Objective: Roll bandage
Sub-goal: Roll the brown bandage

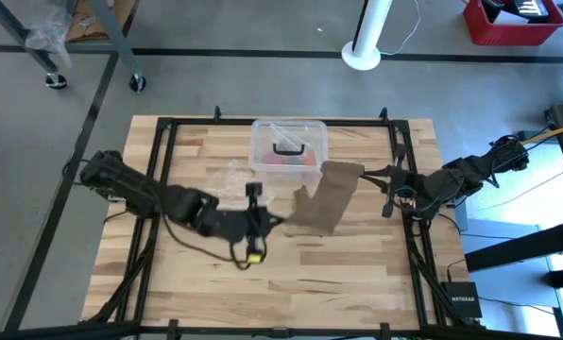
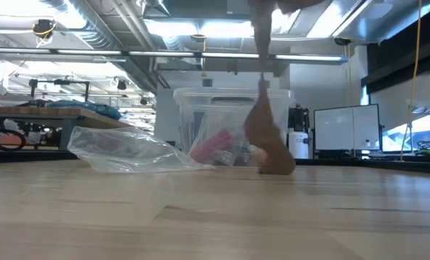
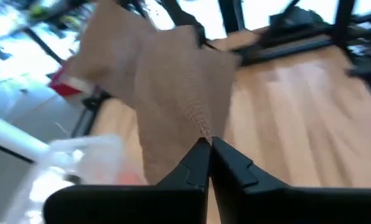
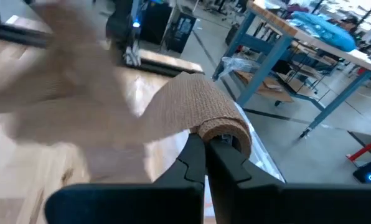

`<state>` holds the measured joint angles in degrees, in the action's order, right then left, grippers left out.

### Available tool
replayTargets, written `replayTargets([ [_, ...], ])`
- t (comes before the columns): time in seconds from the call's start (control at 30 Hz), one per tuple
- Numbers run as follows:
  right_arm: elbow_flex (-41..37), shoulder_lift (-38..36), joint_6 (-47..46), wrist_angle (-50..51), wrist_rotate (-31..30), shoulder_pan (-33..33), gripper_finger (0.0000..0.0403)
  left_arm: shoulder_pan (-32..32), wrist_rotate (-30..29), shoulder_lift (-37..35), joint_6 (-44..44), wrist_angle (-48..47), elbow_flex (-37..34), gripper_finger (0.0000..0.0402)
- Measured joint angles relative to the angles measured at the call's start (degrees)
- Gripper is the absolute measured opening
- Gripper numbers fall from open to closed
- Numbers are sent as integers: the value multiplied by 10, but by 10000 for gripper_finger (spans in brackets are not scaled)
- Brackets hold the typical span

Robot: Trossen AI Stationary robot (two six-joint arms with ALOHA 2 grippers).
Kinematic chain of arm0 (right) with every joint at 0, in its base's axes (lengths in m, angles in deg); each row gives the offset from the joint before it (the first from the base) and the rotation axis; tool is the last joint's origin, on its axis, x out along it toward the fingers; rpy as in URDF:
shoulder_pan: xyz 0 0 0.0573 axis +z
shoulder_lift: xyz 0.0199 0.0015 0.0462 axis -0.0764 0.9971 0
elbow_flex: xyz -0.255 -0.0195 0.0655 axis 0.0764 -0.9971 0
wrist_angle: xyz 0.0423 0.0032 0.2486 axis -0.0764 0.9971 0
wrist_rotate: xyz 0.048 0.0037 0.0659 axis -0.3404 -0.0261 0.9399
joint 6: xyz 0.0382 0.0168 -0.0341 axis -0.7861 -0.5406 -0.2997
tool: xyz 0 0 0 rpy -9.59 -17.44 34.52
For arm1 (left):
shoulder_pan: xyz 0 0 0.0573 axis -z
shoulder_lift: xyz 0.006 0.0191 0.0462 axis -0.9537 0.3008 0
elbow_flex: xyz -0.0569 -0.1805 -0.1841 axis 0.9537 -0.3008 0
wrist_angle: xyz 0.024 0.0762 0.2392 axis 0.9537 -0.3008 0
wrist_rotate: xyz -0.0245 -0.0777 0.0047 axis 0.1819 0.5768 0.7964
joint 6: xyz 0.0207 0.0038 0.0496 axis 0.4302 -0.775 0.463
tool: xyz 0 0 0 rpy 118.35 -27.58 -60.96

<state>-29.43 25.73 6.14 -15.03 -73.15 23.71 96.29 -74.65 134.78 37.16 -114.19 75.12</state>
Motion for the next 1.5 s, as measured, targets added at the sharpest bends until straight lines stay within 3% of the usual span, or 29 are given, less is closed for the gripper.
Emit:
replayTargets([
  [0.3, 0, 5, 86, -164, 3, 0, 5, 0, 1, 100, -94, 81, -44, 36],
  [0.57, 0, 10, 125, -215, 30, 0, 5, -33, 99, 124, -181, 51, -41, 162],
  [0.7, 0, 9, 126, -214, 40, 0, 5, -36, 156, 108, -202, -79, 3, 209],
  [0.87, 0, 9, 127, -211, 85, 0, 5, -35, 122, 69, -252, -210, 89, 222],
  [1.07, -1, 19, 103, -210, 242, 0, 5, -25, -29, 43, -143, -164, 102, 223],
  [1.33, -21, 13, 52, -221, 389, 0, 5, -24, -6, 60, 14, -13, 102, 223],
  [1.5, -74, 19, 37, -312, 425, -8, 5, -24, -5, 83, 95, 56, 102, 223],
])
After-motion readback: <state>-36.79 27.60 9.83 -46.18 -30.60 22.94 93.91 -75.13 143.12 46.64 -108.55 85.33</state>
